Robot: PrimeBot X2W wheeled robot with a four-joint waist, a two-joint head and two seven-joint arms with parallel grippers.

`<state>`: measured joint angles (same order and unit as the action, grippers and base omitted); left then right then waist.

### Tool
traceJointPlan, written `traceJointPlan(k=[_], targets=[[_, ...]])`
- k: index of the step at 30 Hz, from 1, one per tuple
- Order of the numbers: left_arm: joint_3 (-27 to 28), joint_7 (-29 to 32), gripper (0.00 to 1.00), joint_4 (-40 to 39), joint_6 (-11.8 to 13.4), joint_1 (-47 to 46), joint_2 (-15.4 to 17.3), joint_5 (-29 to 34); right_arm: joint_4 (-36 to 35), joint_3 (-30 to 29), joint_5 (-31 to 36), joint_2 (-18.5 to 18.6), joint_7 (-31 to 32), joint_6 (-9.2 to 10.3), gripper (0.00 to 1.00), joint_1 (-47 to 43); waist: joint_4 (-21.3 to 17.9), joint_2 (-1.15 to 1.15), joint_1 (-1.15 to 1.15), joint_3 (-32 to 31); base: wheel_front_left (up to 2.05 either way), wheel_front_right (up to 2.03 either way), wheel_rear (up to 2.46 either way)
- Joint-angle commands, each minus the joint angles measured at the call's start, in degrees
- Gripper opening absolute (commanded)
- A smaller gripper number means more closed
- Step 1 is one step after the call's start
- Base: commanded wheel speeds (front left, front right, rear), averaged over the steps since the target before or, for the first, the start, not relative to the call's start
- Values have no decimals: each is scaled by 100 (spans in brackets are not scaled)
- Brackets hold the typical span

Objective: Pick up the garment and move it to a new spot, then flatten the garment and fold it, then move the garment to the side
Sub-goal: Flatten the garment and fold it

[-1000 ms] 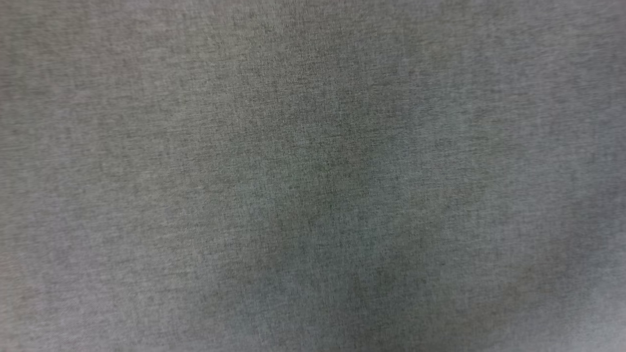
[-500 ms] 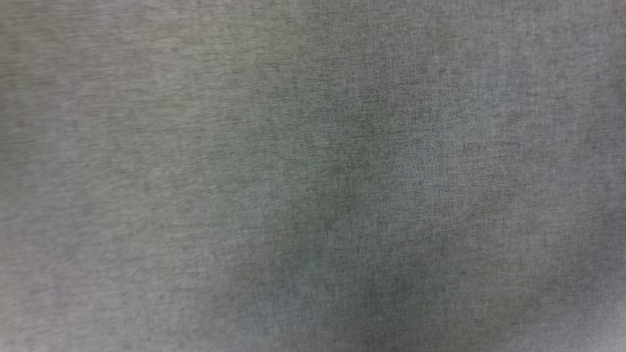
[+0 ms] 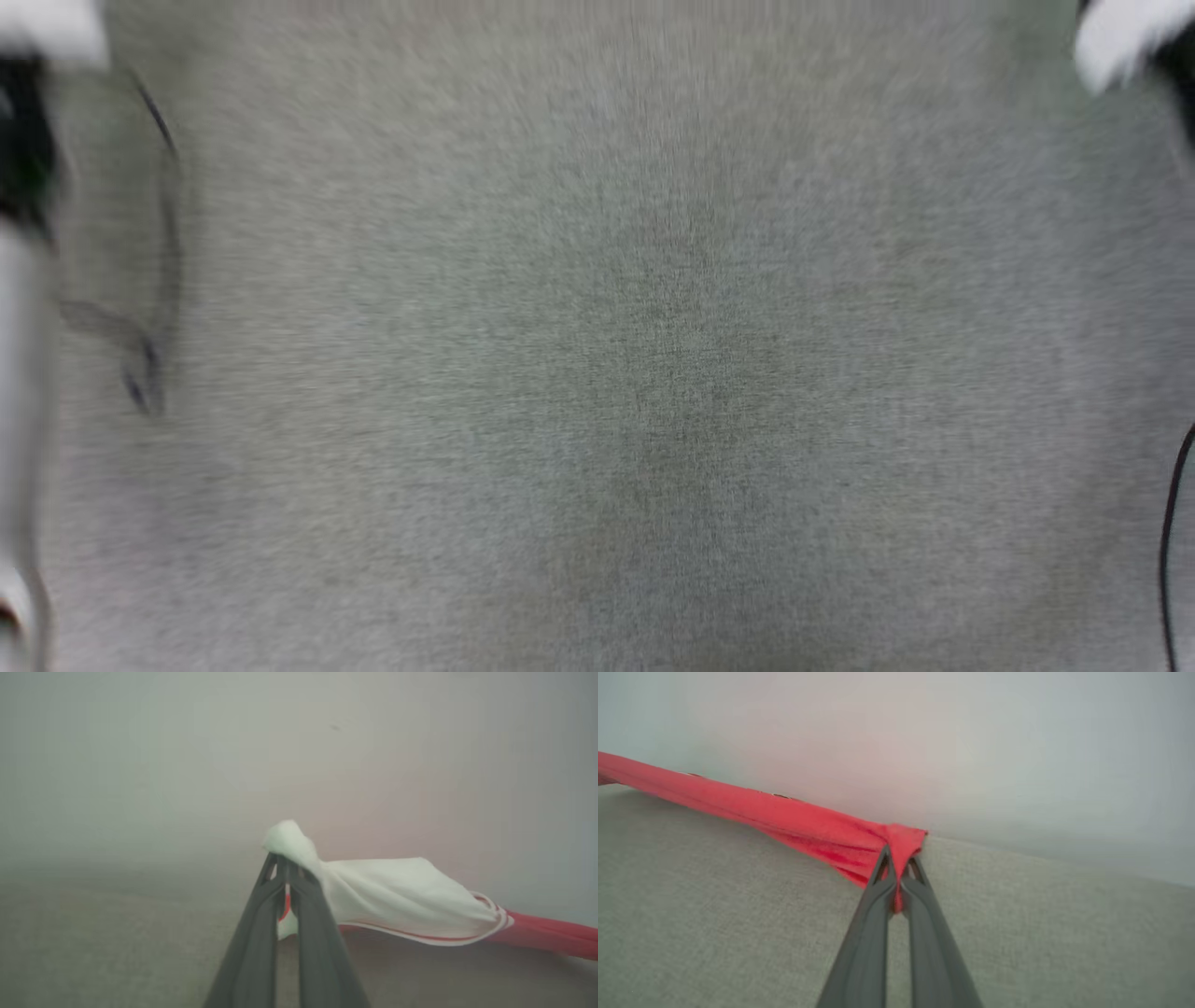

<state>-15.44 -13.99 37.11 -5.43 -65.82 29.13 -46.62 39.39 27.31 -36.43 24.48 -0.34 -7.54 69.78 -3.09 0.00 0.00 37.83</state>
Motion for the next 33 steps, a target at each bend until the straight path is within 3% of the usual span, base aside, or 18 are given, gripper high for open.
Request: traceJointPlan(k=[1,8,15,19,27,33], targets=[[92,-56,0,-256,138,771,5,-115,-137,-40,-44,194,64,10,0,-520,161,0,0,-719,0,0,0],[37,106,0,-1563,721,3270,31,-269,-873,-265,-91,491,607,11,0,-2338,286,0,0,-1620,0,0,0],[24,503,0,-2795,1379,5170,154,-489,-1760,-1054,62,441,1168,12,0,-4227,348,0,0,-2294,0,0,0],[95,678,0,-3389,1668,6090,201,-731,-2340,-1626,191,161,1537,11,0,-5385,360,0,0,-2626,0,0,0],[355,911,0,-4271,2279,7768,375,-1097,-3613,-2781,788,-846,2303,11,0,-7510,361,0,0,-3122,0,0,0],[444,1173,0,-4892,2592,8461,498,-1279,-4613,-3428,1209,-1522,3017,12,0,-8589,450,0,0,-3394,0,0,0]])
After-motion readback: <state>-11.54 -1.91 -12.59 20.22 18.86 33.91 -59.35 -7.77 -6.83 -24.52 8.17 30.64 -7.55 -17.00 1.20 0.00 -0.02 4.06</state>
